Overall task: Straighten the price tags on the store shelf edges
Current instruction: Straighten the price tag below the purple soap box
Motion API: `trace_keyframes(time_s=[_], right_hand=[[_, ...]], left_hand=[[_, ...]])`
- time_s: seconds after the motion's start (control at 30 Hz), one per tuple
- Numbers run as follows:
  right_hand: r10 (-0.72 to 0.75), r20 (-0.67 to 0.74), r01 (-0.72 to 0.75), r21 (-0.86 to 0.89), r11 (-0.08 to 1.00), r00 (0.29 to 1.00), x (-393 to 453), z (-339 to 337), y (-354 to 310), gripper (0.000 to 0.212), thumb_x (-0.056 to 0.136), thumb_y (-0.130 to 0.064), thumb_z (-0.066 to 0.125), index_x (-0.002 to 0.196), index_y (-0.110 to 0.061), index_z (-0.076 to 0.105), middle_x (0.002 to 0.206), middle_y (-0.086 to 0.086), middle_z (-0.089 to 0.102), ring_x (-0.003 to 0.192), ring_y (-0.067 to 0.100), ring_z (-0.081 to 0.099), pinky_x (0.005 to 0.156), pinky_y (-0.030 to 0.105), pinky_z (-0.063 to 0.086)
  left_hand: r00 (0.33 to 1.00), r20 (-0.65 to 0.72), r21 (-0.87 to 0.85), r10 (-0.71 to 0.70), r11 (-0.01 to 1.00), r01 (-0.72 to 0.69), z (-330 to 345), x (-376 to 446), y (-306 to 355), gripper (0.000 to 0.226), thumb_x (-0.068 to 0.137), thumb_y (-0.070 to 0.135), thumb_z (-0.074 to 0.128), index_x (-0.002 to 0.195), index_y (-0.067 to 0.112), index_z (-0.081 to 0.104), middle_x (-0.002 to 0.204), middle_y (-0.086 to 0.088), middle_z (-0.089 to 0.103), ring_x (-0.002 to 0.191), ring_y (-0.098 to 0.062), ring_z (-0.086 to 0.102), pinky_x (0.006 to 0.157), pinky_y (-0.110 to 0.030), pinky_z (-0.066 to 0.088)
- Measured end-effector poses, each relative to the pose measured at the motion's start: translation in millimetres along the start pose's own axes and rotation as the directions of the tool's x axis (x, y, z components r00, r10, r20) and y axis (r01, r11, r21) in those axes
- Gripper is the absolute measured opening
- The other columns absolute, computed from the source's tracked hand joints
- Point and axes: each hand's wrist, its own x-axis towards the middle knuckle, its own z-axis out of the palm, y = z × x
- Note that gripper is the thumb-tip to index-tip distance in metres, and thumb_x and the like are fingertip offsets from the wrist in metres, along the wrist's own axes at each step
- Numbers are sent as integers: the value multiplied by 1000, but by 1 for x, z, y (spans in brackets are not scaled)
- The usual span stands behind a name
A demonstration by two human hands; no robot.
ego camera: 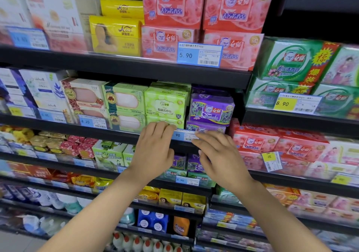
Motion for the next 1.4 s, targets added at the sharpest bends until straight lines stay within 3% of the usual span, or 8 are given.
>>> trace_keyframes(time_s=[0.13,0.33,0.53,1.1,1.4], right_hand=[[-52,52,58,-119,991,997,-3,2,1,40,84,-17,52,123,-12,59,131,3,56,122,26,45,105,41,28],[-51,105,71,-199,977,993,-10,3,4,49,78,-14,64,127,-8,57,137,7,52,130,28,42,106,47,31],[-32,99,49,-175,983,995,-12,3,6,43,85,-17,48,127,-9,57,138,7,51,132,27,39,107,47,31],[3,73,6,-120,993,997,-11,1,1,39,84,-17,54,122,-12,60,135,5,54,129,26,41,106,47,31],[19,59,-14,-96,995,998,-12,1,-2,36,83,-15,58,118,-12,62,133,7,55,130,26,41,108,46,30]], left_hand=[[1000,-4,-5,1,1000,-1,0,0,0,55,63,10,62,118,7,55,108,-6,55,101,-27,47,90,-36,37],[1000,1,-15,-11,1000,11,0,0,-1,57,64,11,63,120,6,54,110,-7,55,103,-26,47,92,-34,34],[1000,-7,-14,-10,1000,10,-1,0,-1,55,64,10,64,117,6,55,108,-6,55,101,-24,45,92,-32,31],[1000,10,3,-6,1000,6,-2,0,-1,54,65,13,65,118,7,54,108,-6,54,101,-25,46,90,-34,33],[996,38,71,75,994,-77,-5,-3,-4,52,68,14,62,119,3,54,110,-10,55,103,-29,49,93,-41,38]])
